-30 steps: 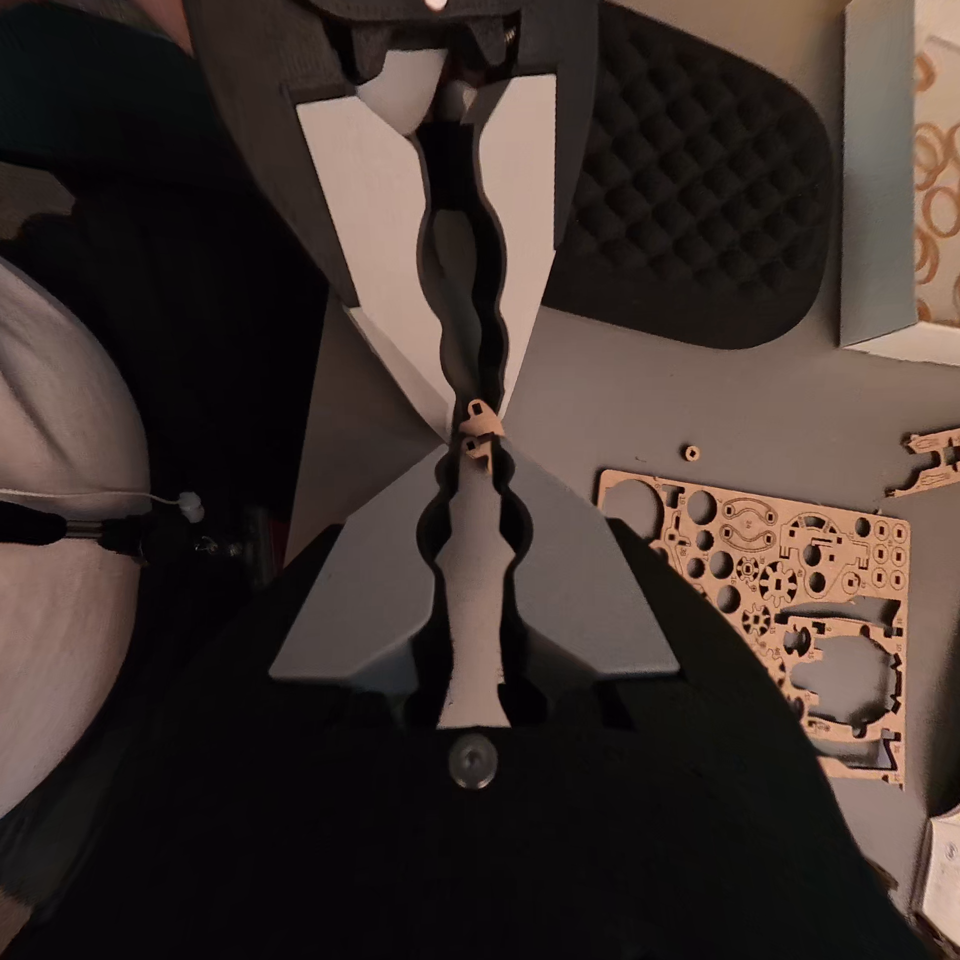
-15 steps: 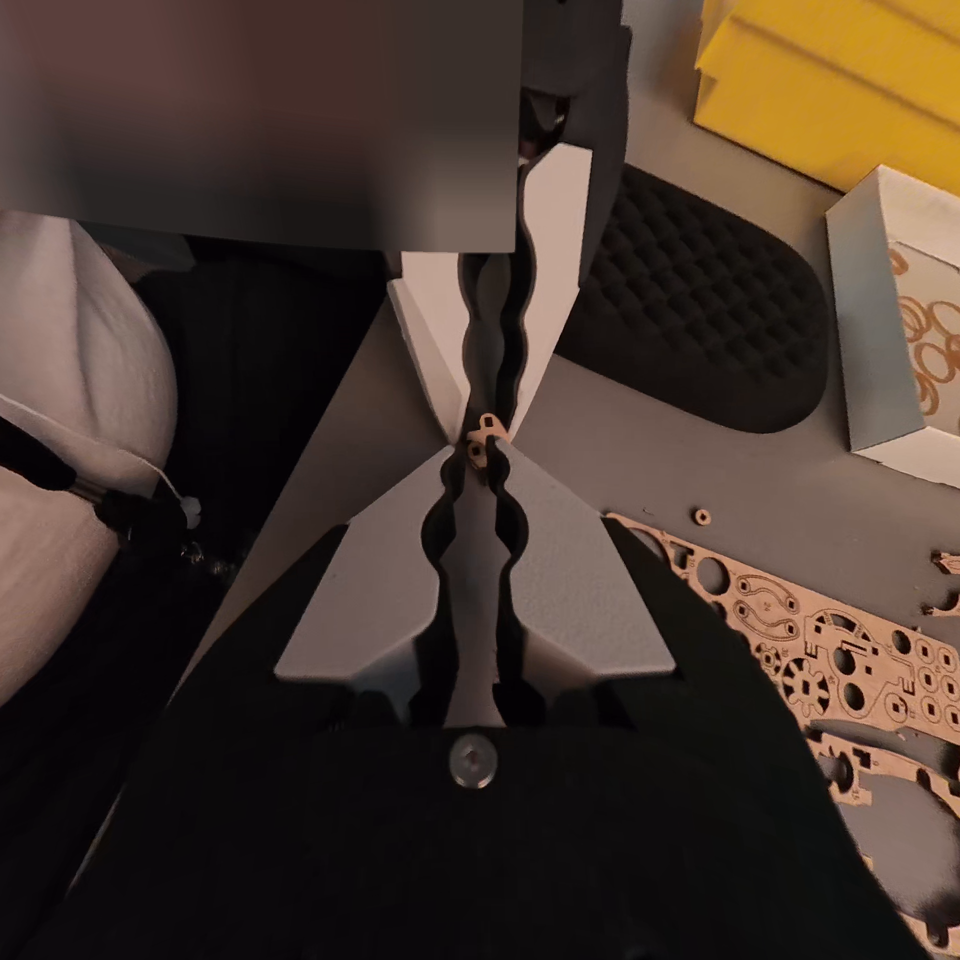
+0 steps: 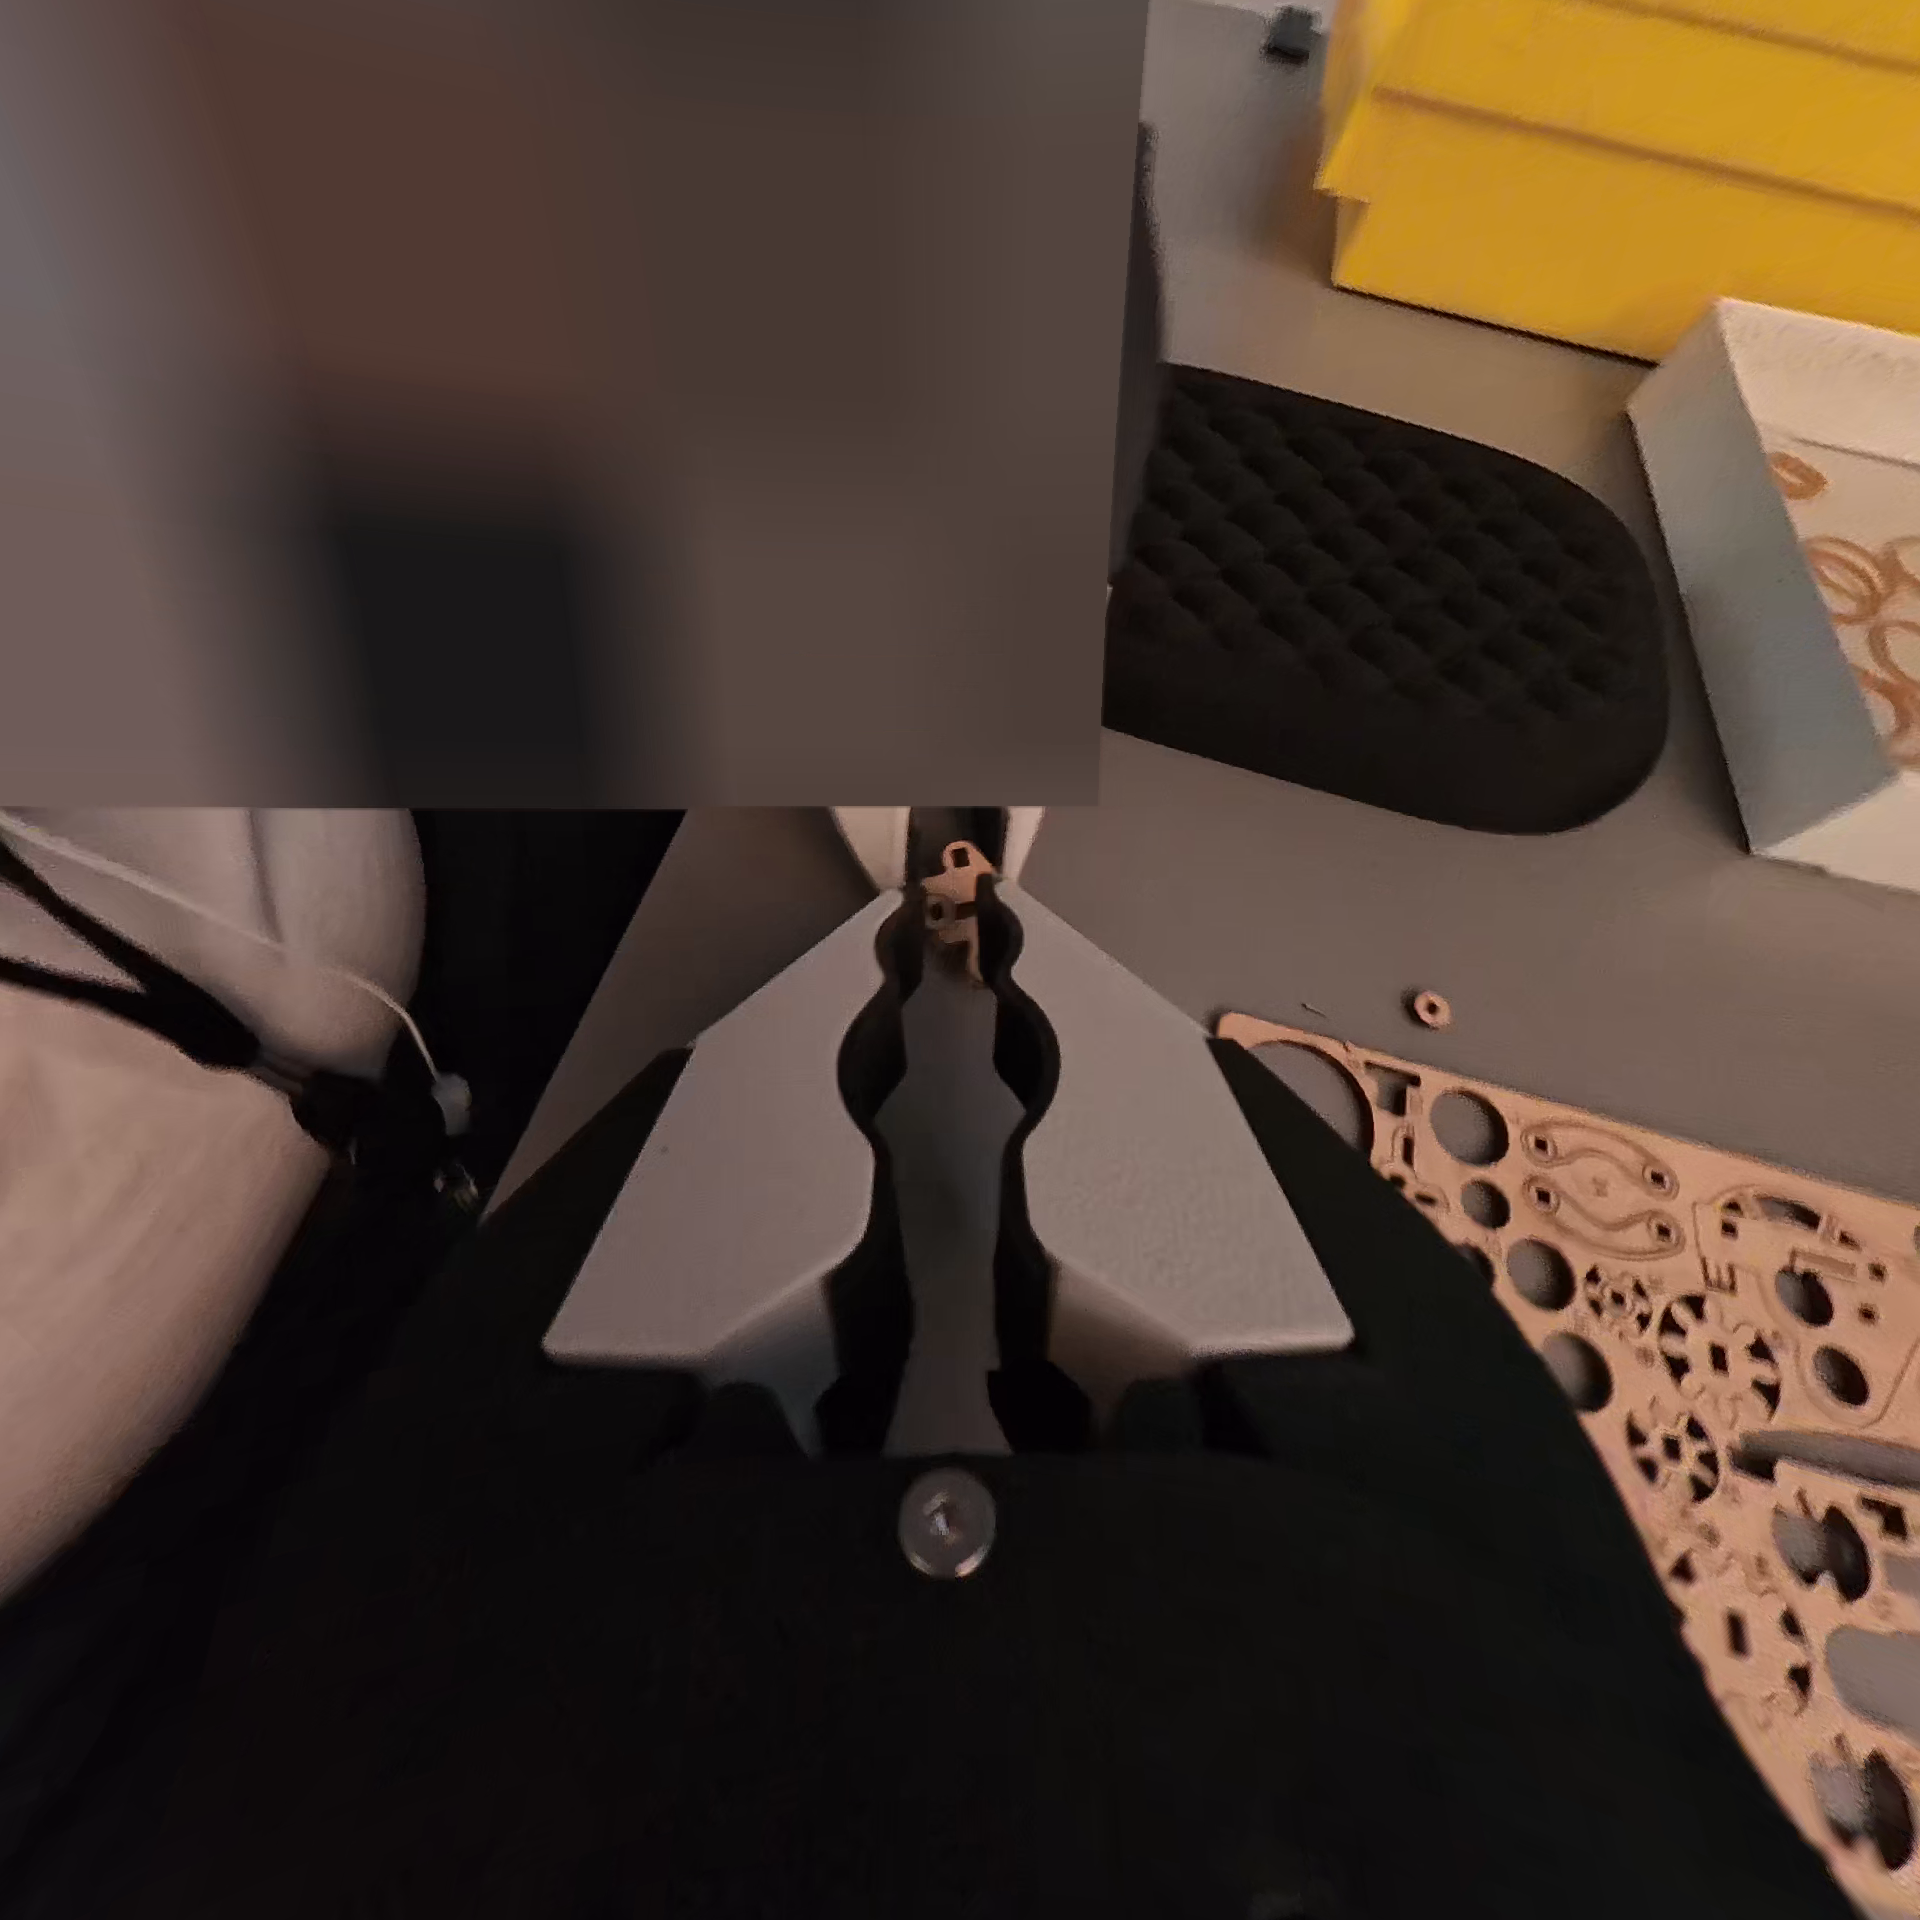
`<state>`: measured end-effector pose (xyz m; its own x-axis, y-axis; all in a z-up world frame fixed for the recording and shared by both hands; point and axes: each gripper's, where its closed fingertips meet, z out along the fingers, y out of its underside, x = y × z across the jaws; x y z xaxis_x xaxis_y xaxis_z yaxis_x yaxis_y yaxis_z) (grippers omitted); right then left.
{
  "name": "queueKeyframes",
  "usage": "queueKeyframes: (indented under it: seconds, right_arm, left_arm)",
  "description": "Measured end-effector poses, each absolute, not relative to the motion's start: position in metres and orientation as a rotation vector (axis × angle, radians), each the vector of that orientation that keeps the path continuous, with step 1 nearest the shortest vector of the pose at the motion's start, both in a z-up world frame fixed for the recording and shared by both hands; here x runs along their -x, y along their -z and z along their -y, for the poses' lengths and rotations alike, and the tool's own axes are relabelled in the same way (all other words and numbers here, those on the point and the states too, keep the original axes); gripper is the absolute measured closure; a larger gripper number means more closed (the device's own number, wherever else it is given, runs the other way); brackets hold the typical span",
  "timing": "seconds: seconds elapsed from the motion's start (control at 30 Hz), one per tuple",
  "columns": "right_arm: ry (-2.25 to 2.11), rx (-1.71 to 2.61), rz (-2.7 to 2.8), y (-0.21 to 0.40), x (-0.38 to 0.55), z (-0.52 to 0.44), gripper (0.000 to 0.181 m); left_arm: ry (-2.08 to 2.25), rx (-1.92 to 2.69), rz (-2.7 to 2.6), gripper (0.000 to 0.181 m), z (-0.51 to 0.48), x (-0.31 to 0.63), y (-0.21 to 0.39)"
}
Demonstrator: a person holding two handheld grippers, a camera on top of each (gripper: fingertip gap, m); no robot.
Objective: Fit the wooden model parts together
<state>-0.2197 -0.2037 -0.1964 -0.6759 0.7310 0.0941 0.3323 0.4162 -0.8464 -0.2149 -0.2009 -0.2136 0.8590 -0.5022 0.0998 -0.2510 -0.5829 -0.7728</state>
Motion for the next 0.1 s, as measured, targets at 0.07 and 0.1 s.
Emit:
queueKeyframes:
  seconds: [0.07, 0.1]
  right_arm:
    - [-1.268, 1.079, 2.164, 0.1935, 0.2223, 0.1946, 0.162]
    - [-1.338, 1.159, 2.147, 0.192, 0.2216, 0.192, 0.158]
  left_arm:
    - [0.38, 2.201, -0.549, 0.165, 0.2009, 0.2149, 0.2133]
    - [0.367, 2.191, -0.559, 0.165, 0.2011, 0.2147, 0.2131]
